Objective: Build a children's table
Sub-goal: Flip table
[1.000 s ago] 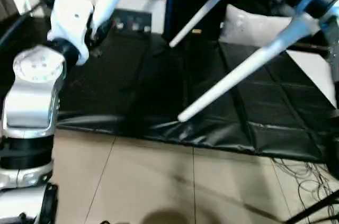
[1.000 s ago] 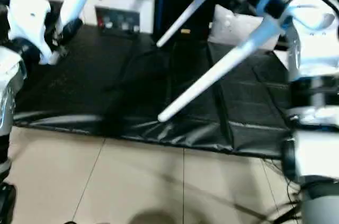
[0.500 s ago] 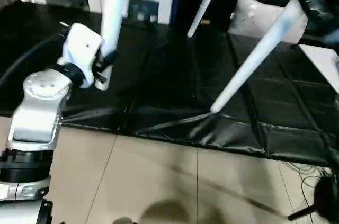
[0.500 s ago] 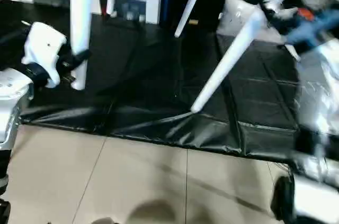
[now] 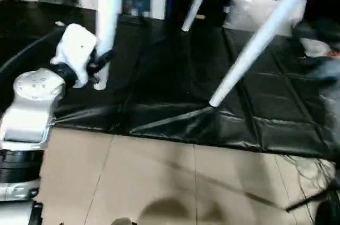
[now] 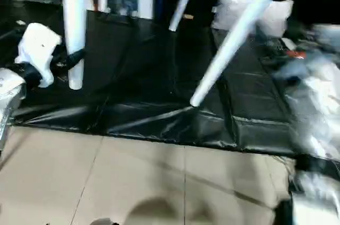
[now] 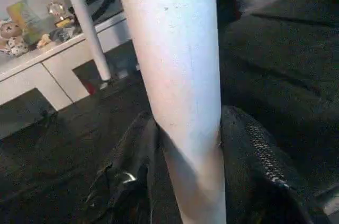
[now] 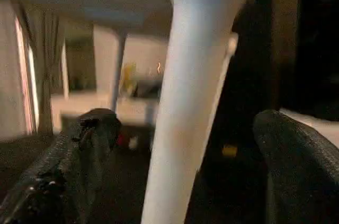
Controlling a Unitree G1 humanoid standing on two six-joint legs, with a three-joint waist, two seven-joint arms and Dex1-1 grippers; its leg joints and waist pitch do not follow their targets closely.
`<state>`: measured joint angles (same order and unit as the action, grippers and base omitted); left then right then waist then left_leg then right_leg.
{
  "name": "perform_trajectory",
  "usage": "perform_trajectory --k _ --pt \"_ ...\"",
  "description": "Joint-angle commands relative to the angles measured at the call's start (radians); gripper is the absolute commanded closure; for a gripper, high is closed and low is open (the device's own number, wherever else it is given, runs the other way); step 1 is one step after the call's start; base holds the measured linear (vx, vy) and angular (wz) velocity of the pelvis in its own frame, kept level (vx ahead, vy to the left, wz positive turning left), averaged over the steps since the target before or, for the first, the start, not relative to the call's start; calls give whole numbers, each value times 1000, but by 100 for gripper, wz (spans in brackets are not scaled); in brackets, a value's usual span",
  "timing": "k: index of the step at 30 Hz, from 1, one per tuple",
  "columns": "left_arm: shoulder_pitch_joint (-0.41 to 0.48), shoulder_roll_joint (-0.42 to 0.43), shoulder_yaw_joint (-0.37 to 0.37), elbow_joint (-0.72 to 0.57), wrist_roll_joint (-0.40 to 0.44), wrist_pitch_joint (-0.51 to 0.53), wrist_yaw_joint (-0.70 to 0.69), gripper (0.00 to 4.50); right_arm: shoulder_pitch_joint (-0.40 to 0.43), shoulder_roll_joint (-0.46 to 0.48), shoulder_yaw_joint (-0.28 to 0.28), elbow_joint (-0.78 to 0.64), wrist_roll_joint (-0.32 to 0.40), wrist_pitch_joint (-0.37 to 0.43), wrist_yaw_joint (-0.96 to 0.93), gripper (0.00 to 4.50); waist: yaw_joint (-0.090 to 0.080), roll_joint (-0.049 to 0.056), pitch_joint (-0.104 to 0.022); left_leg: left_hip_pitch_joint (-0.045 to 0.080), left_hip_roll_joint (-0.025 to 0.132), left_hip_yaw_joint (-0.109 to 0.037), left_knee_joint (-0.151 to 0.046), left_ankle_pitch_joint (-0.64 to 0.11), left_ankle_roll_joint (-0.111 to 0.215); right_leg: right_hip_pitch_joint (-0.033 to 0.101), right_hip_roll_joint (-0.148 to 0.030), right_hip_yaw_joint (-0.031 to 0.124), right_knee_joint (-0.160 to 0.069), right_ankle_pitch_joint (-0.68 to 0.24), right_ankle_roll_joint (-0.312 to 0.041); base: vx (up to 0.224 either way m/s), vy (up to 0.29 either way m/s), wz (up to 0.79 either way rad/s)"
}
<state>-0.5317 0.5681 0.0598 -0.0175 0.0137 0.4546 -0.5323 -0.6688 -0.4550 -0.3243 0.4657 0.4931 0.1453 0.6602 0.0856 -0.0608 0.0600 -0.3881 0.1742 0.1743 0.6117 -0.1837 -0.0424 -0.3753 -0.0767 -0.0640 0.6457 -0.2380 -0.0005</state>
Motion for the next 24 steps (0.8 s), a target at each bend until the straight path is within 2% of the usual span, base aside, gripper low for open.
perform_trajectory --k 1,2,3,4,6,8,9,10,11,12,13,14,15,16,17,19,20,22,24 --pt "3 11 -52 -12 17 -25 -27 300 -17 -3 37 50 -42 -9 13 0 -4 11 -55 25 53 -16 -81 -188 -17 25 -73 49 -86 -127 -227 0 0 0" --pt "3 11 -52 -11 17 -27 -27 300 -34 -4 54 85 -70 -22 8 0 3 12 -56 32 58 -14 -81 -167 -11 22 -72 51 -83 -81 -228 0 0 0" --pt "3 12 -53 -9 16 -32 -29 300 -66 2 61 142 -89 -27 -14 0 4 11 -59 33 58 -14 -80 -150 -9 22 -71 50 -77 -51 -234 0 0 0" --pt "6 13 -58 -6 13 -45 -39 300 -127 11 78 247 -138 -70 -68 0 2 10 -64 28 55 -13 -77 -97 -10 26 -67 46 -66 17 -255 0 0 0" --pt "8 14 -61 -5 11 -52 -47 300 -152 21 82 283 -136 -80 -48 0 5 10 -69 27 53 -11 -71 -68 -2 26 -66 46 -60 71 -267 0 0 0" --pt "14 12 -66 0 6 -67 -57 300 -194 43 92 337 -119 -97 46 0 7 11 -68 20 53 -11 -67 -32 36 31 -65 46 -53 154 -280 0 0 0" --pt "15 12 -66 1 6 -67 -57 300 -195 43 93 340 -118 -98 50 0 8 11 -68 22 55 -10 -67 -33 43 29 -66 46 -52 160 -282 0 0 0" --pt "18 1 -65 24 2 -80 -51 300 -191 56 117 307 -86 -79 179 0 9 6 -67 22 56 -10 -67 -41 58 32 -66 46 -52 159 -286 0 0 0" --pt "19 -8 -62 40 -5 -83 -49 300 -175 59 126 266 -59 -55 239 0 10 6 -67 21 58 -11 -67 -40 59 34 -67 46 -52 161 -283 0 0 0" --pt "20 -14 -60 50 -10 -85 -49 300 -166 60 131 242 -42 -42 278 0 7 -14 -66 18 57 -9 -67 -35 69 38 -65 46 -54 162 -281 0 0 0" --pt "16 -22 -57 82 -8 -99 -36 300 -140 56 139 193 -17 -9 316 0 12 -17 -64 18 58 -10 -68 -31 81 37 -69 47 -55 153 -276 0 0 0" --pt "16 -23 -57 87 -7 -101 -33 300 -136 55 140 184 -12 -4 322 0 15 -7 -65 22 61 -13 -68 -20 84 35 -71 47 -52 155 -273 0 0 0" --pt "14 -21 -60 104 2 -112 -29 300 -126 54 143 171 -4 5 344 0 13 -7 -67 22 61 -13 -67 -14 83 34 -71 46 -50 161 -274 0 0 0" --pt "11 -23 -56 116 4 -118 -21 300 -115 51 148 154 1 12 355 0 14 -15 -65 22 63 -13 -68 -11 80 34 -72 45 -51 151 -276 0 0 0" --pt "1 -24 -47 152 11 -137 -2 300 -82 45 160 103 17 35 383 0 16 -11 -63 26 65 -14 -70 -20 72 32 -72 44 -54 142 -281 0 0 0" --pt "-12 -21 -40 194 22 -165 16 300 -57 43 168 64 22 48 389 0 21 -16 -60 31 65 -14 -72 -33 63 30 -70 44 -56 141 -271 0 0 0" --pt "-17 -18 -38 211 26 -175 20 300 -49 45 168 52 22 47 388 0 20 -21 -60 29 64 -13 -74 -50 54 31 -72 45 -56 126 -269 0 0 0" --pt "-22 -15 -37 229 30 -185 22 300 -42 49 166 41 18 46 383 0 20 -20 -57 29 65 -15 -79 -98 27 30 -77 45 -62 54 -258 0 0 0" --pt "-27 -13 -34 248 35 -194 27 300 -33 56 163 40 -2 30 364 0 19 -22 -56 28 65 -15 -81 -115 14 29 -78 46 -66 22 -253 0 0 0"
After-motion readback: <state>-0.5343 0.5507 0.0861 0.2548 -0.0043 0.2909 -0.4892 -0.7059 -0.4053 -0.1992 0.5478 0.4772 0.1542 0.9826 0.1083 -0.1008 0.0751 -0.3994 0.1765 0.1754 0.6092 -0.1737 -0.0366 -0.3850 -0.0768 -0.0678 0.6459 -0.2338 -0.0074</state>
